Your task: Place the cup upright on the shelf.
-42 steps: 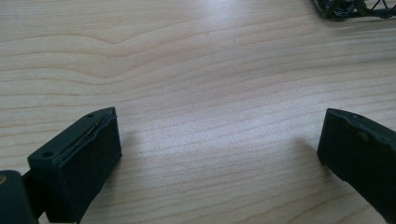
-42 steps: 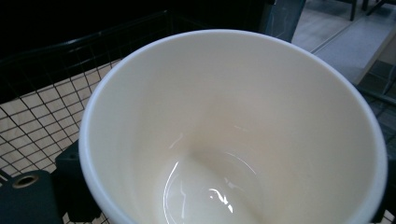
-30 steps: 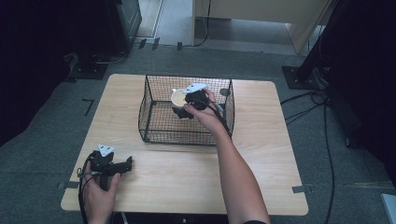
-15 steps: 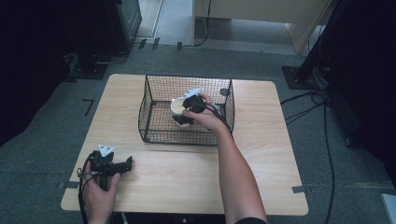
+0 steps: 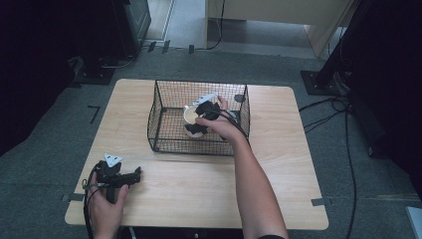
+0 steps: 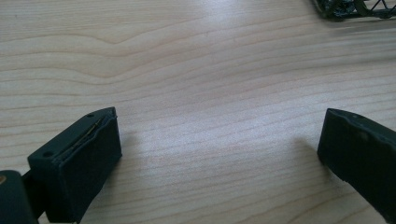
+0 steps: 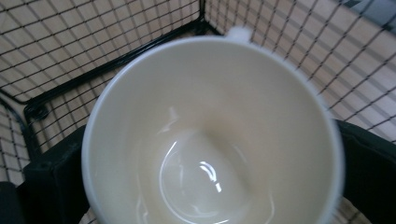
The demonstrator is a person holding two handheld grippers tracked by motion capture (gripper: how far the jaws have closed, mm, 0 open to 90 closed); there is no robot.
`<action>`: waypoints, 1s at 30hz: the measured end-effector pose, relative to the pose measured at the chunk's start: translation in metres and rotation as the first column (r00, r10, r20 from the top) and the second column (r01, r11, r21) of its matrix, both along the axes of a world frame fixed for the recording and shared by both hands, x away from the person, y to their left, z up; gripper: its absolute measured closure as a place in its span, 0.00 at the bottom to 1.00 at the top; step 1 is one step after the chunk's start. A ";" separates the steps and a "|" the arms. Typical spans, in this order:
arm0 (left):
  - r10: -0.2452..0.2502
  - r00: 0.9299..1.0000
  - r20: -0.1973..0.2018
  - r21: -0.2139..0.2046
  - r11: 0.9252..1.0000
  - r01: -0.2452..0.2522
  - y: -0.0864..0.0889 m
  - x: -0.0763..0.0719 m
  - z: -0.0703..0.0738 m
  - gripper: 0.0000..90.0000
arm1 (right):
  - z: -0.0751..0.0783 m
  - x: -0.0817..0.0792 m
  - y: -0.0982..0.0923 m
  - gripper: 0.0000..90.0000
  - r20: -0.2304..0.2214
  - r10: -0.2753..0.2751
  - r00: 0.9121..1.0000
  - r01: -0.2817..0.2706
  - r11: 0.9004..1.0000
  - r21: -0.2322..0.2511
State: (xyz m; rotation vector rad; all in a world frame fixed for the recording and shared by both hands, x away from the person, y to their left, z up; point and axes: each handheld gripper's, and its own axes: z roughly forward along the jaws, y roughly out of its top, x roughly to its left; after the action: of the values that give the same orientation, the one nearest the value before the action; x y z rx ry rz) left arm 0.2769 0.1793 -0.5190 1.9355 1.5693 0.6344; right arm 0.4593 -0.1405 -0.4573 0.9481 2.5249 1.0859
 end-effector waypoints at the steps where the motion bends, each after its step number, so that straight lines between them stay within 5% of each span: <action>1: 0.000 1.000 0.000 0.000 1.000 0.000 0.000 0.000 0.000 0.00 | 0.003 0.000 -0.001 0.00 0.018 -0.014 1.000 0.014 1.000 0.001; 6: 0.000 1.000 -0.001 0.000 1.000 0.000 0.000 0.000 0.000 0.00 | 0.028 -0.009 -0.006 0.00 0.099 -0.062 0.993 0.060 0.998 0.023; 21: 0.002 1.000 0.003 -0.001 1.000 -0.002 0.000 0.000 0.000 0.00 | 0.086 -0.050 -0.031 0.00 0.196 -0.113 0.974 0.088 0.987 0.134; 30: 0.002 1.000 0.003 -0.001 1.000 -0.002 0.000 0.000 0.000 0.00 | 0.100 -0.085 -0.063 0.00 0.234 -0.173 0.957 0.139 0.979 0.152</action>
State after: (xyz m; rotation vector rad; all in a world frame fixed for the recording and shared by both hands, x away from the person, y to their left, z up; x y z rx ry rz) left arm 0.2770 0.1792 -0.5191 1.9312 1.5693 0.6368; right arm 0.3748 -0.2038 -0.3576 0.9625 2.1636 1.2513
